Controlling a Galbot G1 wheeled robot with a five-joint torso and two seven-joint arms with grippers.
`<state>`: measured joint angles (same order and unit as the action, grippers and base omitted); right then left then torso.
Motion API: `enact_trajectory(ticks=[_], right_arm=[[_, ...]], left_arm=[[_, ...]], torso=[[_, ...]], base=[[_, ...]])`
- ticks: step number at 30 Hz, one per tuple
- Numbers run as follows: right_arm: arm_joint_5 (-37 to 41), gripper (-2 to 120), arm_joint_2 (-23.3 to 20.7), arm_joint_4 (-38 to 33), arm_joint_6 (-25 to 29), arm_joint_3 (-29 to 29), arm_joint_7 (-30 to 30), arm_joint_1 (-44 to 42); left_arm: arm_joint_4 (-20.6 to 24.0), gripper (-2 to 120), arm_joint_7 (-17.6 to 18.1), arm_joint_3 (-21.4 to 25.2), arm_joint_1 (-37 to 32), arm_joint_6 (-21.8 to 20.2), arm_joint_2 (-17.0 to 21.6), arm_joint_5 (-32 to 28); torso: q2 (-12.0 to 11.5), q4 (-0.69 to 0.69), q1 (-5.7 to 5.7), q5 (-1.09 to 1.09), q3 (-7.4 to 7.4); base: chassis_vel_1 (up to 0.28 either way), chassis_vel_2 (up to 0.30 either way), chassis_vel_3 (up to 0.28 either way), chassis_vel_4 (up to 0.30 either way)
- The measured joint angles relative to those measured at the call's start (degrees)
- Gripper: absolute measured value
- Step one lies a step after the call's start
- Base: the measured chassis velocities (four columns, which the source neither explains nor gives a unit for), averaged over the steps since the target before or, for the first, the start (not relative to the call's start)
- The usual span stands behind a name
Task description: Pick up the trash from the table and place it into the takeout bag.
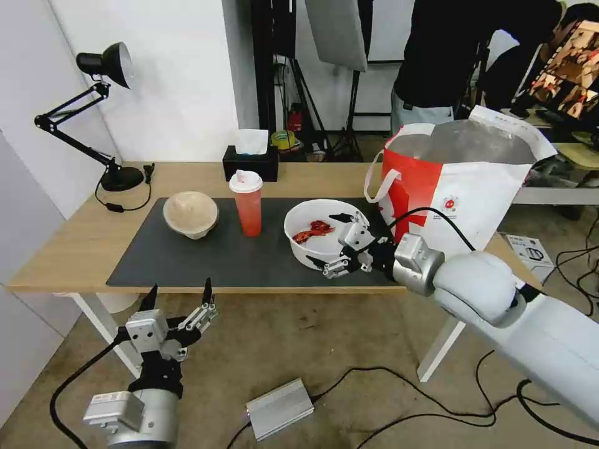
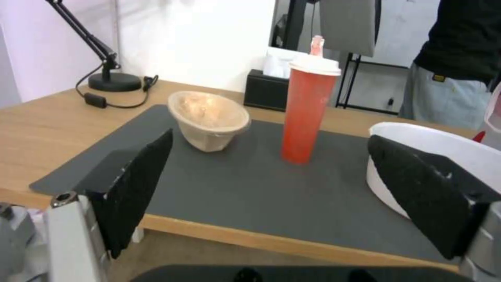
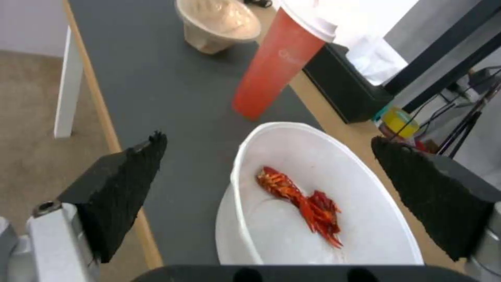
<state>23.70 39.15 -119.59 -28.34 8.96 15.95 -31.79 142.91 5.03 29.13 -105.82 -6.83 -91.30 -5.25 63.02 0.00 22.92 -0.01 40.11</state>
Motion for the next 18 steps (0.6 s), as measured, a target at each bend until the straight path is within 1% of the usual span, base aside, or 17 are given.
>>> enact_trajectory(ticks=[5,8,10,12,18], right_arm=[[-1.4,100,0.9,0.8,-1.8,1.8,0.1,1.7],[-2.7,100,2.0,1.1,-5.2,2.4,0.2,2.0],[-2.9,100,2.2,1.2,-5.6,2.5,0.2,2.0],[-3.2,100,2.8,1.3,-7.5,2.8,0.2,2.2],[-3.3,100,3.5,2.0,-8.8,3.3,0.2,3.1]], left_arm=[[0.1,100,0.0,0.0,-0.1,0.0,0.0,0.0],[0.1,100,0.0,0.1,-0.3,0.0,0.0,0.0],[0.1,100,0.0,0.1,-0.3,0.0,0.0,0.0],[0.1,100,0.1,0.1,-0.4,0.0,0.0,0.0],[-0.1,100,0.1,0.0,-0.4,0.0,0.0,0.1]], torso=[[0.0,0.0,0.0,0.0,0.0],[0.0,0.0,0.0,0.0,0.0],[0.0,0.0,0.0,0.0,0.0],[0.0,0.0,0.0,0.0,0.0],[0.0,0.0,0.0,0.0,0.0]], base=[[0.0,0.0,0.0,0.0],[0.0,0.0,0.0,0.0],[0.0,0.0,0.0,0.0],[0.0,0.0,0.0,0.0],[0.0,0.0,0.0,0.0]])
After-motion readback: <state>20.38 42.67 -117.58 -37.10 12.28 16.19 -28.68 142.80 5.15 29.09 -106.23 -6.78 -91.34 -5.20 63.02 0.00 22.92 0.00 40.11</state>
